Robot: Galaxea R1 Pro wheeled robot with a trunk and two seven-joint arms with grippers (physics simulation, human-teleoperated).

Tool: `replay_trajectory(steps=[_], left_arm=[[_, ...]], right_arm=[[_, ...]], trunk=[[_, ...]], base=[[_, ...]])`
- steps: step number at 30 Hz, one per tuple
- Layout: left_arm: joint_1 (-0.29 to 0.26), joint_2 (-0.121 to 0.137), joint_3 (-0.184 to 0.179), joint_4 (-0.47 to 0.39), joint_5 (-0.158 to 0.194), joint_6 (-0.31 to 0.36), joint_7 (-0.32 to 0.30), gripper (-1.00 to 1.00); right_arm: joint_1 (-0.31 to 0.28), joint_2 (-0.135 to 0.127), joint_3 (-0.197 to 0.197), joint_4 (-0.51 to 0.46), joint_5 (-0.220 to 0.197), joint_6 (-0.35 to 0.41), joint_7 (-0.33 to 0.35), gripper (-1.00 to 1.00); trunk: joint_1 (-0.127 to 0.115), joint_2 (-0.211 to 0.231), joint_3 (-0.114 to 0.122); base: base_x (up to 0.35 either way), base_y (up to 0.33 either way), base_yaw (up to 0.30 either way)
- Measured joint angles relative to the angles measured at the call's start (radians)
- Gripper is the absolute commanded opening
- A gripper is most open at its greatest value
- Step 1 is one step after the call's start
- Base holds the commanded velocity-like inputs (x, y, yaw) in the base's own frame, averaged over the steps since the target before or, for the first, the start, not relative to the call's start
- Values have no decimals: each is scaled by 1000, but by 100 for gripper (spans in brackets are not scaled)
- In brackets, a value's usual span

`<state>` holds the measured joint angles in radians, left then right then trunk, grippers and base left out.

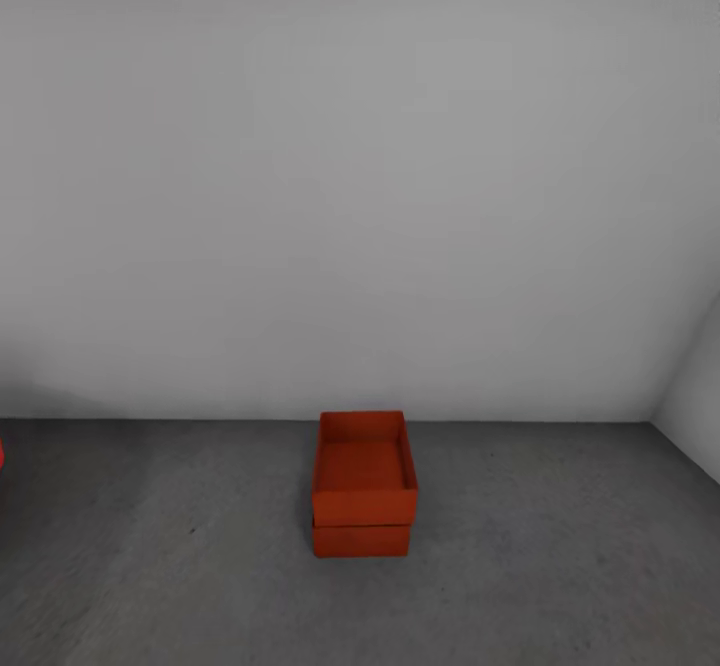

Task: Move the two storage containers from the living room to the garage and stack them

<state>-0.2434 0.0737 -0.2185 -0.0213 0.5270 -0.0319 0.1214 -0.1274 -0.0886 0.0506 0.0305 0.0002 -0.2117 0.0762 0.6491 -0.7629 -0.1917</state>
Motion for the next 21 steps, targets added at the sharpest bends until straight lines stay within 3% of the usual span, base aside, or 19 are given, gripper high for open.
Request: replay_trajectory(steps=[21], left_arm=[[0,0,0,0,0,0,0,100]], right_arm=[[0,1,0,0,-1,1,0,100]], trunk=[[0,0,33]], base=[[0,0,0]])
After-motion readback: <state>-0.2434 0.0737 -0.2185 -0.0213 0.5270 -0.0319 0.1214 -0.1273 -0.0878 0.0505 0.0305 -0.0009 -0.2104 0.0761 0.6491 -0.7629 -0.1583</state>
